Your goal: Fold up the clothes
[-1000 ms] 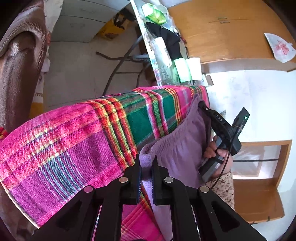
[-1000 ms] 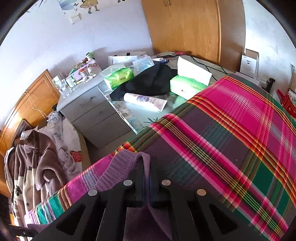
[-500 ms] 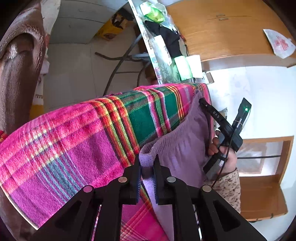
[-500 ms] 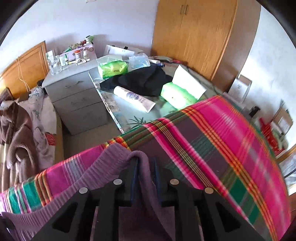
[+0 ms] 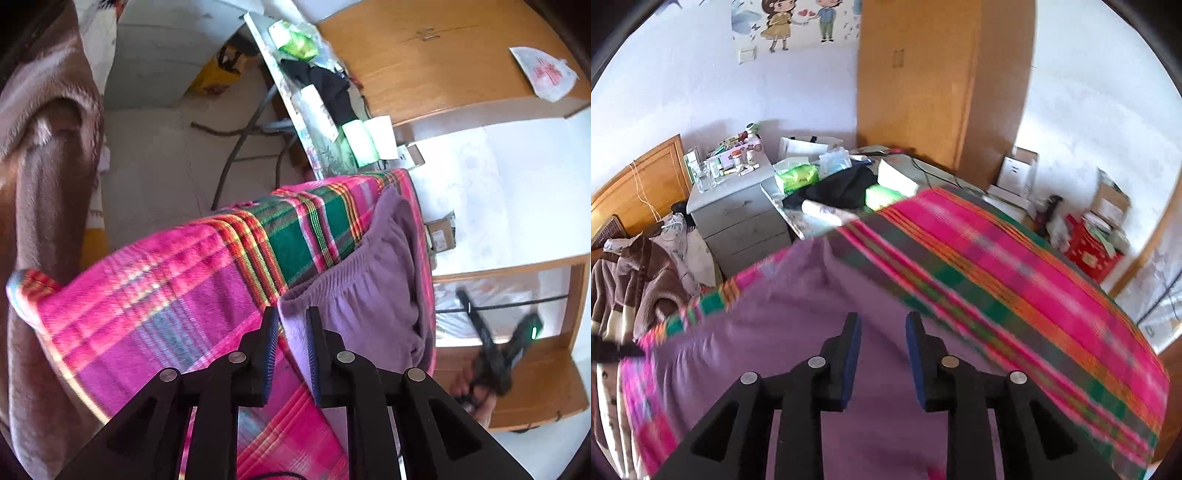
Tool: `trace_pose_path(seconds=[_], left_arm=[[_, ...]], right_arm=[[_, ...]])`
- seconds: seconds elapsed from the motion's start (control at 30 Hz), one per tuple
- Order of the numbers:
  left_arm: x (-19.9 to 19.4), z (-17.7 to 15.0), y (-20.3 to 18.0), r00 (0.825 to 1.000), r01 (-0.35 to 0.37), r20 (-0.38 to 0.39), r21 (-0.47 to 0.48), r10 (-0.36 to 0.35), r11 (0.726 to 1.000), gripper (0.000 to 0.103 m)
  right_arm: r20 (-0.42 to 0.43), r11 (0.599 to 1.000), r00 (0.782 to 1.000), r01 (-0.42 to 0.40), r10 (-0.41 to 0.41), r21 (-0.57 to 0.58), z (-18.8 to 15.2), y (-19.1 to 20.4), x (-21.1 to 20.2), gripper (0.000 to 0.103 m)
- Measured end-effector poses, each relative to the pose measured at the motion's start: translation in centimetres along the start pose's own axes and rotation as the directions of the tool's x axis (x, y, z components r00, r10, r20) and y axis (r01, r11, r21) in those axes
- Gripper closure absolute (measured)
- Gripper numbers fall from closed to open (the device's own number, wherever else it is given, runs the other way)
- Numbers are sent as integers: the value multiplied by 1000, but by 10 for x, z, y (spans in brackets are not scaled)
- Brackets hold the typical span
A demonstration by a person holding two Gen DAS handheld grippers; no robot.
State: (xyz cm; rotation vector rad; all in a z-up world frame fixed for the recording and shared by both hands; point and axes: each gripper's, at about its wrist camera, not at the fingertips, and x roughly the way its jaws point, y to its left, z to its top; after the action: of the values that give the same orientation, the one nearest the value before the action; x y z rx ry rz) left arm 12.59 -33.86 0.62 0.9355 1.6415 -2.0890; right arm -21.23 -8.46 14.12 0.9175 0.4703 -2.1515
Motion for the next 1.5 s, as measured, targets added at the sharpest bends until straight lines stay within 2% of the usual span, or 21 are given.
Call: trace_pose_path(seconds=[0.07,0.13,0.27,0.33,0.4,0.47,0.57,0.7,0.87,1.0,1.07,1.13,1.17,1.23,1.3,1.37,1.5], left_arm=[[-8,-1,2,1000,-16,-7,14,16,1000,87],[-16,-3,5,999,-36,-13,29,36,999,82],[-19,-7,5,999,-10,-30,35,11,999,79],[-13,-9,0,999,-9,-47,42,11,999,68],[-4,-13,-8,997,2,-81,67,4,998,62],[7,-15,-17,995,-15,-99,99,25,995,62],[24,-16,-26,989,-63,-121,139,80,988,62],[40,-13,-28,986,-90,-129,125,106,988,62],[41,-5,-25,992,-66,-98,96,75,993,62],[43,-2,-23,993,-39,-112,77,47,996,62],[45,1,-22,992,-22,-124,67,30,998,64],[47,2,-20,992,-22,-125,52,29,998,74],[48,3,-19,992,-28,-122,47,34,999,77],[49,4,-16,993,-34,-113,40,39,999,90],[49,4,-13,994,-32,-102,37,36,999,93],[50,5,-11,995,-27,-96,32,30,999,94],[47,5,-13,996,-21,-86,48,25,999,95]], right_arm=[[-10,1000,1000,-5,5,-11,-27,10,-14,76],[-21,1000,1000,-10,10,-26,-55,21,-27,76],[-42,998,999,-22,19,-53,-109,43,-53,75],[-53,997,998,-28,24,-67,-137,54,-66,74],[-63,996,998,-34,28,-81,-164,65,-79,73],[-65,994,998,-28,21,-104,-186,77,-87,73],[-37,988,999,6,-12,-153,-204,97,-90,70],[-39,975,996,73,-83,-208,-220,108,-91,63],[-60,980,991,107,-119,-166,-236,97,-96,57],[-71,986,989,120,-129,-120,-243,85,-98,56],[-70,987,990,116,-124,-109,-243,83,-98,56],[-62,991,992,106,-111,-82,-242,80,-95,56],[-62,993,993,100,-104,-65,-243,78,-96,57],[-62,995,994,86,-89,-46,-240,78,-92,68],[-67,997,995,69,-72,-46,-236,83,-88,90],[-72,996,995,65,-69,-54,-236,88,-87,99],[-70,997,995,76,-78,-34,-235,90,-88,101]])
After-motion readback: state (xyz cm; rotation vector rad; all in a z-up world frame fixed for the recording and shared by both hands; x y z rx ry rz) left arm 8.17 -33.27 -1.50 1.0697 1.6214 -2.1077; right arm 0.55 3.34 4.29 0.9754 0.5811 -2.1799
